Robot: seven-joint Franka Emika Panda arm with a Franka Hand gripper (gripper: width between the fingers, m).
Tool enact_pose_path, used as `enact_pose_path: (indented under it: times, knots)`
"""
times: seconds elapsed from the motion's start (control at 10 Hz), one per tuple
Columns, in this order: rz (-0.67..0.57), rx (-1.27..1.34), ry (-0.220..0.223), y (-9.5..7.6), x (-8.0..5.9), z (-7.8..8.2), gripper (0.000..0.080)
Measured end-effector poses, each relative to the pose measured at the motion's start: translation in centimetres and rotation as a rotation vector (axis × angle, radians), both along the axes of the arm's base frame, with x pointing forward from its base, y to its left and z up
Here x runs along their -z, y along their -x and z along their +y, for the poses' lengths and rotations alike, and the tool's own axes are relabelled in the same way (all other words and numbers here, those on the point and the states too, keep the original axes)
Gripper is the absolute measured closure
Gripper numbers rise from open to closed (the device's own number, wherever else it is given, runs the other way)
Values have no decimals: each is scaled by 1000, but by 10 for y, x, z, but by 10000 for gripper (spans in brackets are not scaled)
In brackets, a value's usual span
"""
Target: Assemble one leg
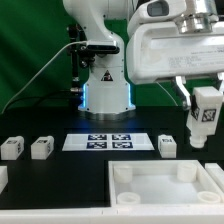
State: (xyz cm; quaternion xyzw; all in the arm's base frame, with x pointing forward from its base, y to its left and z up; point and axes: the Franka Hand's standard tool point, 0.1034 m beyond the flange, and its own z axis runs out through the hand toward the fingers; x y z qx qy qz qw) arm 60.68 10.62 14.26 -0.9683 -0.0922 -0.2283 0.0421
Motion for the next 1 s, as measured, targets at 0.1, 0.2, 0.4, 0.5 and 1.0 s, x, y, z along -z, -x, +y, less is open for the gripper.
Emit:
enact_pose_path:
  times: [0.1, 0.2, 0.4, 0.5, 1.0]
  knots:
    - [-24, 5, -5, -9, 7, 1, 506]
    - [-48, 26, -20, -14, 16, 4, 506]
    - [-74, 38, -38, -16, 24, 16, 506]
    - [-75, 37, -35, -17, 24, 14, 506]
    - [-136, 31, -19, -16, 29, 3, 506]
